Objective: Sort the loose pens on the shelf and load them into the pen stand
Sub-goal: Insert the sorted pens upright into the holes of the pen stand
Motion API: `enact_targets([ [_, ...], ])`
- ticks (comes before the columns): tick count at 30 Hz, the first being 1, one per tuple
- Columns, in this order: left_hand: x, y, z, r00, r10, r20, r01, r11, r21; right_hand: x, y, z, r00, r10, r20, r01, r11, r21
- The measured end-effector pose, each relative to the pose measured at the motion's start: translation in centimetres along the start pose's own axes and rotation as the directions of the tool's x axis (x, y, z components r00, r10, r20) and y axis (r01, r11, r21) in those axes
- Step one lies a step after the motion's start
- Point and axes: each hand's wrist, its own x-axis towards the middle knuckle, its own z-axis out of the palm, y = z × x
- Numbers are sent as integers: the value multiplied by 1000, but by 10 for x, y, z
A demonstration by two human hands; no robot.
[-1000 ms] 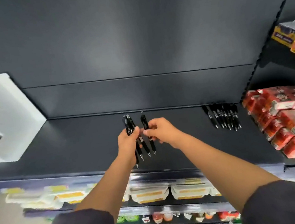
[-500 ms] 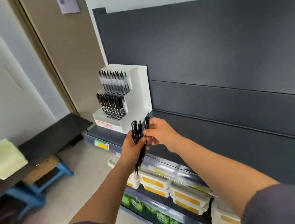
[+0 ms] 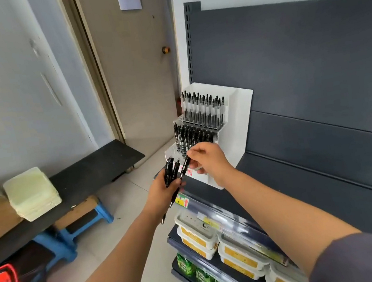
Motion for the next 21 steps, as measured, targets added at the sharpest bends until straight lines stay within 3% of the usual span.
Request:
enact_targets([
  [5,65,-3,-18,981,-6,-194,-10,997,-82,69,-7,1,967,-240,-80,198,915,-351],
  [8,101,-2,-27,981,-26,-190,-2,989,-147,109,-9,2,924,-362,-120,230,778,-585],
  [12,139,-6,-33,985,15,-170,-30,996,-83,149,-1,11,850,-523,-58,262,517,-815],
  [16,172,-11,-35,992,14,-125,-24,997,-74,171,9,17,846,-532,-15,265,446,-855],
  [21,209,-19,-35,1000,21,-15,-23,993,-112,189,13,22,900,-432,64,233,351,-907],
])
